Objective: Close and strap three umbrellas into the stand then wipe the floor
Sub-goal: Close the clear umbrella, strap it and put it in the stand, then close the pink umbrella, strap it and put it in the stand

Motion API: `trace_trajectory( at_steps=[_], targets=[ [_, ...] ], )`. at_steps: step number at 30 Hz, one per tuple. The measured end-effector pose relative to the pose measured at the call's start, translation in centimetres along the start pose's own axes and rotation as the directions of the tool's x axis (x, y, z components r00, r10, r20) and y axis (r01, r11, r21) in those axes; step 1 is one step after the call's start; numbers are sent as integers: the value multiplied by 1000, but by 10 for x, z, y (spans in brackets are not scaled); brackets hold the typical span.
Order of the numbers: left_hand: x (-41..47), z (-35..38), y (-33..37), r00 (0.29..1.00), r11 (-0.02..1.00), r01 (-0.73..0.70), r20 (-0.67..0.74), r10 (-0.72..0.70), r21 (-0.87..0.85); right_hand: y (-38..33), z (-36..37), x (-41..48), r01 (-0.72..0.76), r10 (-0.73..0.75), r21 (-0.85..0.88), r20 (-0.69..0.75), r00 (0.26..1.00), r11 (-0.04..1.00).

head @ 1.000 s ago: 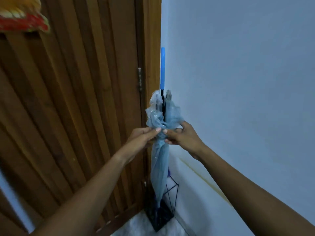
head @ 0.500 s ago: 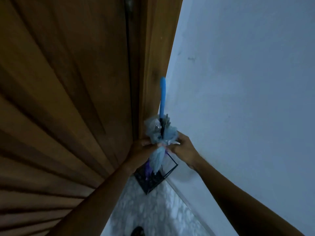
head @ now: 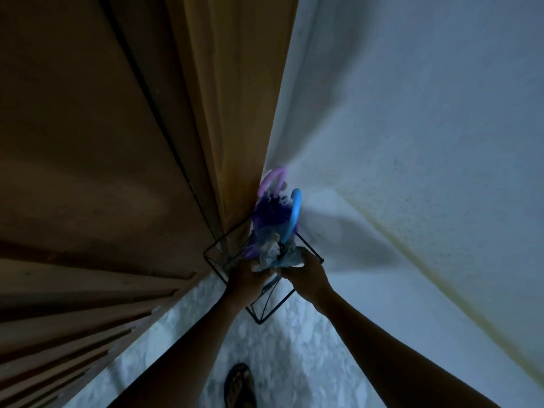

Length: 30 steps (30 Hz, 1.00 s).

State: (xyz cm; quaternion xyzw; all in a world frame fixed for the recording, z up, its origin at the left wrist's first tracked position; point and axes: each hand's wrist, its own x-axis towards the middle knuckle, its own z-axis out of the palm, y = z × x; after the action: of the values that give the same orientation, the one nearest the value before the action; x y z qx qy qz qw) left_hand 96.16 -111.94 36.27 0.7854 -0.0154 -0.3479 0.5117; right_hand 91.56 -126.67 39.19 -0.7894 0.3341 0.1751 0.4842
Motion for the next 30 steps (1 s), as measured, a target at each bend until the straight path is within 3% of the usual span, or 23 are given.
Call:
trace_trajectory(
  at_steps=[8, 12, 17, 20, 26, 30],
  targets=[
    [6, 5, 6, 996, 995, 92, 15, -93, 45, -13, -7, 10, -101, 92, -142, -68, 993, 985],
    [-16, -8, 24, 991, 993, 121, 49, -121, -10, -29, -25, -22, -111, 98, -104, -120, 988, 988],
    [-78, -23, 67, 986, 976, 154, -34, -161, -151, -43, -43, -89, -63, 54, -71, -117, 992, 995],
    [-140, -29, 88, 977, 972, 167, -105, -185, -164, -49, -50, -144, -48, 47, -10, -62, 997, 999],
    [-315, -28, 68, 915, 944, 212, -288, -283, -254, -36, -46, -268, 140, -135, -35, 116, 984, 990],
    [-464, -10, 51, 778, 925, 155, -534, -331, -348, -23, -18, -360, 307, -285, -25, 307, 908, 951]
  ],
)
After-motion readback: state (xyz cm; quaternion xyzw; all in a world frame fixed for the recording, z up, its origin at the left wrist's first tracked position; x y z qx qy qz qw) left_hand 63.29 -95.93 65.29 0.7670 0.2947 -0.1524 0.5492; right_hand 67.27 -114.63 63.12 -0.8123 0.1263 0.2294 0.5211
